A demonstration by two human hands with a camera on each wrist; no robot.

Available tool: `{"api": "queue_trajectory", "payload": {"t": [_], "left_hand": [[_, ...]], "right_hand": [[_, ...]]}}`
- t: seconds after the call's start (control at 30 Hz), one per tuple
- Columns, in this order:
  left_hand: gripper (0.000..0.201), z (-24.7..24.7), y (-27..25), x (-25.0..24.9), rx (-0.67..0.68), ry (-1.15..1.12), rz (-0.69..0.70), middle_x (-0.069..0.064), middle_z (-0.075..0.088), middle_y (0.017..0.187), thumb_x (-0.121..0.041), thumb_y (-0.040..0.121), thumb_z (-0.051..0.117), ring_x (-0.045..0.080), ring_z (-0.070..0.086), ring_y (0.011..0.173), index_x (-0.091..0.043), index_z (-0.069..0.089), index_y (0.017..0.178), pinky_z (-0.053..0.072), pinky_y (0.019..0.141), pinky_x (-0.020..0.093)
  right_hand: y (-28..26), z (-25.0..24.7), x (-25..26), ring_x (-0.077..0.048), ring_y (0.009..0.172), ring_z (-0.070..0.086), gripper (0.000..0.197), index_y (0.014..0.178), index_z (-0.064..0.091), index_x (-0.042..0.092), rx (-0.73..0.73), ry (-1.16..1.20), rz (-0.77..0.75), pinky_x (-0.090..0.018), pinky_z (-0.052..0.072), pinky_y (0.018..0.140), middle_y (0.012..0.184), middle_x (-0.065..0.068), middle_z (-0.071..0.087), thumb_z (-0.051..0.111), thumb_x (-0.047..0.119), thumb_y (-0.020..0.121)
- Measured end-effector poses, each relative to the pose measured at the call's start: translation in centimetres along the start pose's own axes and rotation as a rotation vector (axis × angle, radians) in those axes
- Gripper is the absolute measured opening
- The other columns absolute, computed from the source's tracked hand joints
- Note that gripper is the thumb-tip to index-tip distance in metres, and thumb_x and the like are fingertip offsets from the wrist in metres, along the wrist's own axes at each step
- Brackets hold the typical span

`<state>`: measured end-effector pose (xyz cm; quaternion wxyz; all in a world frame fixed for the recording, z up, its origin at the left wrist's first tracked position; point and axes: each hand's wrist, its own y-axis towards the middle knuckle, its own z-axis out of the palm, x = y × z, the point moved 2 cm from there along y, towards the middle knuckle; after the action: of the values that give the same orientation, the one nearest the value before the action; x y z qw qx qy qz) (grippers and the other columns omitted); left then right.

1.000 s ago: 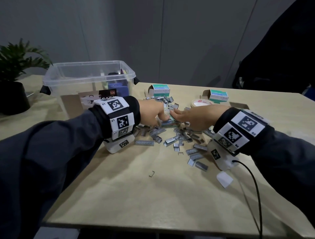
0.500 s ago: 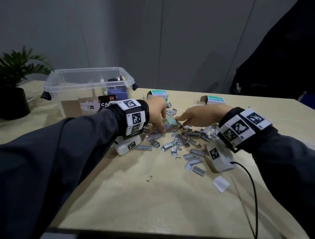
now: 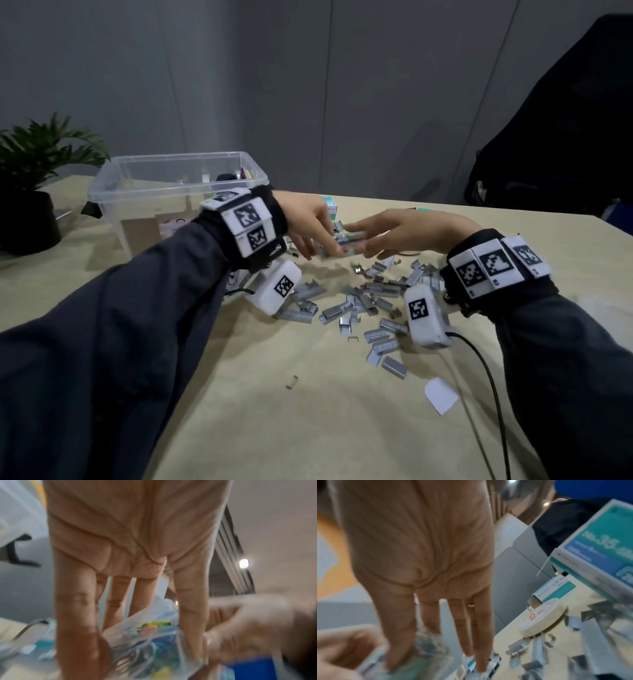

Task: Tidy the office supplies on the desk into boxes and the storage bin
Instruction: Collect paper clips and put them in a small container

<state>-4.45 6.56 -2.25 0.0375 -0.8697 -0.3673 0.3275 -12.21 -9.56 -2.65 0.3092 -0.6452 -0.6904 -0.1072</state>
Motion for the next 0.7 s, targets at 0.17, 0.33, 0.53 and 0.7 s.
{"api": "queue_trajectory", "payload": {"t": [0.17,0.33,0.53,0.7], "left_hand": [[0.052,-3.0,-2.6,-0.5,-0.102,-0.143,0.100,0.011,0.073,0.099,-0.042,0.064,0.078,0.018,0.065,0.087,-0.012,0.075,0.107,0.055,0.091,0.043],[0.038,-3.6,-3.3,0.9,-0.226,-0.254,0.157,0.007,0.073,0.108,-0.029,0.083,0.071,0.022,0.065,0.108,-0.019,0.069,0.120,0.055,0.093,0.037],[0.046,-3.6,-4.1,1.5,-0.272,-0.462,0.264,0.007,0.074,0.106,-0.015,0.078,0.072,0.015,0.071,0.096,-0.007,0.065,0.122,0.056,0.084,0.024],[0.040,-4.1,-4.9,1.2,-0.385,-0.557,0.338,0.011,0.073,0.105,-0.014,0.082,0.071,0.023,0.070,0.099,-0.009,0.066,0.121,0.058,0.084,0.033]], "right_hand": [[0.1,-1.1,0.6,-0.023,0.107,0.069,0.048,0.144,0.048,0.023,-0.067,0.418,-0.205,-0.033,0.056,0.092,0.123,-0.009,0.068,0.056,0.015,0.097],[0.6,-0.9,1.5,-0.021,0.108,0.069,0.044,0.139,0.053,0.020,-0.185,0.480,-0.301,-0.035,0.056,0.093,0.120,-0.009,0.069,0.059,0.017,0.096],[0.6,-0.8,2.1,-0.020,0.105,0.070,0.041,0.132,0.061,0.015,-0.295,0.466,-0.378,-0.037,0.057,0.092,0.115,-0.009,0.071,0.065,0.020,0.091],[0.1,-1.2,2.7,-0.022,0.106,0.069,0.036,0.129,0.064,0.014,-0.383,0.535,-0.460,-0.037,0.056,0.092,0.114,-0.009,0.072,0.063,0.017,0.093]]}}
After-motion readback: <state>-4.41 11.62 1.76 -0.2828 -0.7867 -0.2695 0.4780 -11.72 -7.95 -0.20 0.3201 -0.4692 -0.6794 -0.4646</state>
